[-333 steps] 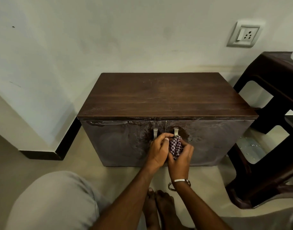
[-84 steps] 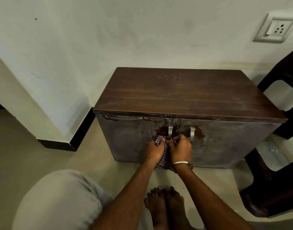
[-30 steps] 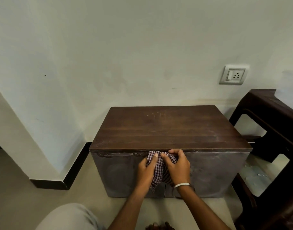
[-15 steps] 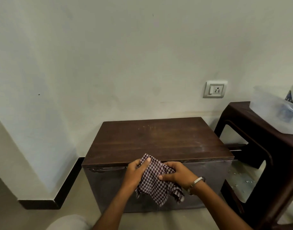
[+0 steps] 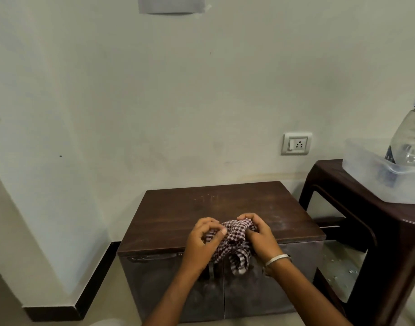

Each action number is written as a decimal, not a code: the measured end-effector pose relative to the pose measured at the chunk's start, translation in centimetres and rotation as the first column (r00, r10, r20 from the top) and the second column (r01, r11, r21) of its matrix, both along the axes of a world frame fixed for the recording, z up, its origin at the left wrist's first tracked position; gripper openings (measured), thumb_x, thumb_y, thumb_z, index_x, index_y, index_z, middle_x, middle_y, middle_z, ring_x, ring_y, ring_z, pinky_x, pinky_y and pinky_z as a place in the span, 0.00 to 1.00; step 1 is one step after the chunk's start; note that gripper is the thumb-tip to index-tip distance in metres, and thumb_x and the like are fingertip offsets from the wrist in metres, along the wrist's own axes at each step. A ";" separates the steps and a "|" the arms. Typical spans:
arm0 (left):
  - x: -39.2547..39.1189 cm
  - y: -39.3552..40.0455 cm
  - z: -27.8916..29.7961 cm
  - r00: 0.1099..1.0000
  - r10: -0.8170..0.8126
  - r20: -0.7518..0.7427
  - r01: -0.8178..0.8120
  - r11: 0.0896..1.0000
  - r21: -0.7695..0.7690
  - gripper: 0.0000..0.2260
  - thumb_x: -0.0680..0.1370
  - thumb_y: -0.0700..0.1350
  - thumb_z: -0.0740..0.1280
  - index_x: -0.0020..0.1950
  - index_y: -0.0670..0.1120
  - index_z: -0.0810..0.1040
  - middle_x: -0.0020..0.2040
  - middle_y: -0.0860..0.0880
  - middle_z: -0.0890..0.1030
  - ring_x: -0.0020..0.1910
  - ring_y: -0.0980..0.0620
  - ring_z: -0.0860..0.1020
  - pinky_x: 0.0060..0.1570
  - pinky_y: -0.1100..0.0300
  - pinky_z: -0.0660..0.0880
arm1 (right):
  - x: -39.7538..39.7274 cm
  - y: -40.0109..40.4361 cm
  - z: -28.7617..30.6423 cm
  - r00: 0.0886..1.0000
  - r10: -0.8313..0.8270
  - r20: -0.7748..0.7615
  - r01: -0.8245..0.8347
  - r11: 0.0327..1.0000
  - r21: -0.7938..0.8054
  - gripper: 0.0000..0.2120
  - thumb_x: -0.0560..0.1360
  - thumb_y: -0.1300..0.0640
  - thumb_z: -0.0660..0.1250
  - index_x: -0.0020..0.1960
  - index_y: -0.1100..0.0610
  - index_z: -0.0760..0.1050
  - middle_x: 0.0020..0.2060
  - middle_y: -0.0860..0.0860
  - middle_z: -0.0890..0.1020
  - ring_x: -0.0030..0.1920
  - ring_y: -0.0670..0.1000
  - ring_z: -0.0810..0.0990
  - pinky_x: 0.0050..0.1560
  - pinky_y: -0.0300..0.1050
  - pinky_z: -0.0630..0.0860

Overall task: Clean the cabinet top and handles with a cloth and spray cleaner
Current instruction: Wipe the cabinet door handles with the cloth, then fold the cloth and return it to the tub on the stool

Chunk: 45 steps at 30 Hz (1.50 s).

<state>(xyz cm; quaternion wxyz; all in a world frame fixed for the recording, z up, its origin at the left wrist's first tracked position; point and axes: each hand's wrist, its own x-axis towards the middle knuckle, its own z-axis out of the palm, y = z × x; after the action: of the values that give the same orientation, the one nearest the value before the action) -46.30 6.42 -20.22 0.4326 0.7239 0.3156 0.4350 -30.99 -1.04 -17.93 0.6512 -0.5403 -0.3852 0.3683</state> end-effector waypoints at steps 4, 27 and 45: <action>0.8 -0.4 1.8 0.999 -0.010 0.032 0.020 0.947 -0.322 0.25 0.69 0.58 0.74 0.64 0.55 0.73 0.60 0.53 0.78 0.57 0.56 0.79 0.53 0.61 0.79 | 0.1 -0.4 1.4 0.964 0.077 -0.255 -0.054 0.994 0.098 0.14 0.75 0.74 0.54 0.48 0.60 0.75 0.43 0.60 0.80 0.42 0.56 0.80 0.39 0.48 0.80; 7.6 1.0 8.3 0.976 -0.010 0.218 0.061 0.972 -0.229 0.29 0.70 0.48 0.77 0.67 0.55 0.69 0.64 0.50 0.74 0.59 0.51 0.77 0.53 0.57 0.80 | 7.0 -0.5 7.7 0.999 0.026 0.023 -0.025 0.999 -0.041 0.19 0.69 0.61 0.74 0.57 0.53 0.74 0.54 0.56 0.80 0.53 0.56 0.82 0.53 0.57 0.80; 24.9 0.5 16.1 0.971 -0.231 0.067 0.230 0.973 0.030 0.19 0.80 0.51 0.64 0.70 0.52 0.69 0.63 0.51 0.73 0.58 0.51 0.77 0.52 0.55 0.80 | 20.3 -2.2 16.6 0.854 -0.519 -0.046 0.521 0.847 0.105 0.22 0.71 0.60 0.71 0.62 0.54 0.69 0.58 0.56 0.78 0.55 0.57 0.80 0.56 0.58 0.79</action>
<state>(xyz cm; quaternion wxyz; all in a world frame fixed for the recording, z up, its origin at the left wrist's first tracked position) -21.36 6.90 -4.13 0.4829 0.7447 0.2093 0.4104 -10.70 -3.22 -1.34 0.7591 -0.5835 -0.2398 0.1603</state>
